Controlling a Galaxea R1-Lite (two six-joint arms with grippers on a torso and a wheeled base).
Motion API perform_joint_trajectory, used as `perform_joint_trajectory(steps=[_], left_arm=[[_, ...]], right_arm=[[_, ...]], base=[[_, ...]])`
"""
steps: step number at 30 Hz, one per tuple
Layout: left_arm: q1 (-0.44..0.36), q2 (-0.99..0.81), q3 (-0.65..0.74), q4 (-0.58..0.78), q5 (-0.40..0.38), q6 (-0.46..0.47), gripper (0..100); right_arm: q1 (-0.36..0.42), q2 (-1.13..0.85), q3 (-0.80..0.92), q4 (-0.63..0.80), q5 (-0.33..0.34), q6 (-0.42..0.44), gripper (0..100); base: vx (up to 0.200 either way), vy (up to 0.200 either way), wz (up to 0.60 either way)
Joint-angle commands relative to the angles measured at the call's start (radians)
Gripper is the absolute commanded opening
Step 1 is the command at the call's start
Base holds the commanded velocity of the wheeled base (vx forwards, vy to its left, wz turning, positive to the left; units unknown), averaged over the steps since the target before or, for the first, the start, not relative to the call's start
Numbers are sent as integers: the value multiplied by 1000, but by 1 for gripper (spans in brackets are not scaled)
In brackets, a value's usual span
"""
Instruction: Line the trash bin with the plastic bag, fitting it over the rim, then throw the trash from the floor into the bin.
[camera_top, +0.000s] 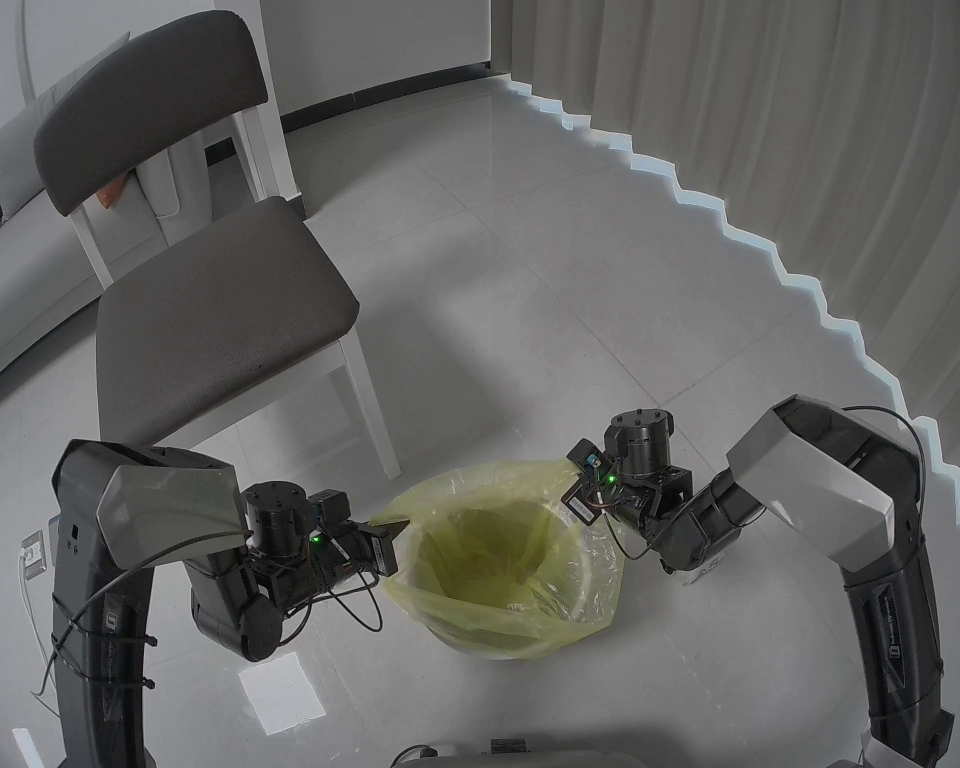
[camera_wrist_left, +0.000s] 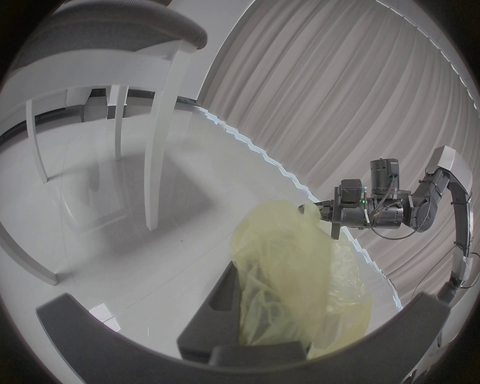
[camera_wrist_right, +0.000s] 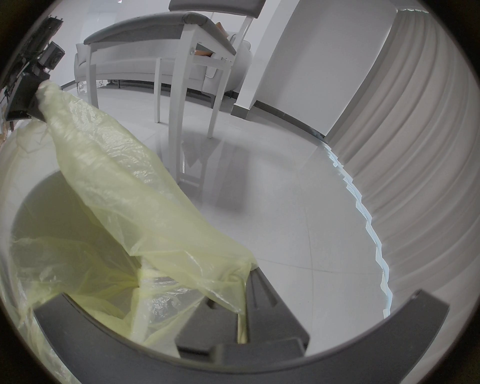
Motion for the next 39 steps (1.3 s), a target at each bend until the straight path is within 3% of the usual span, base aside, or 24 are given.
perform_joint_trajectory(steps=[1,14,27,39], left_arm=[[16,41,-48,20,-1,-2,0],[69,77,-133,37,1,-69,0],[63,107,-197,43,33,-115,0],[83,147,-260,145,39,-123,0]], right_arm=[[-4,56,-31,-2,-16,3,0],[-5,96,-86,-2,-72,57,0],[-5,133,-141,0,-148,98,0],[1,187,-141,20,-155,100,0]], base=[[0,0,0],[0,0,0],[0,0,0],[0,0,0]])
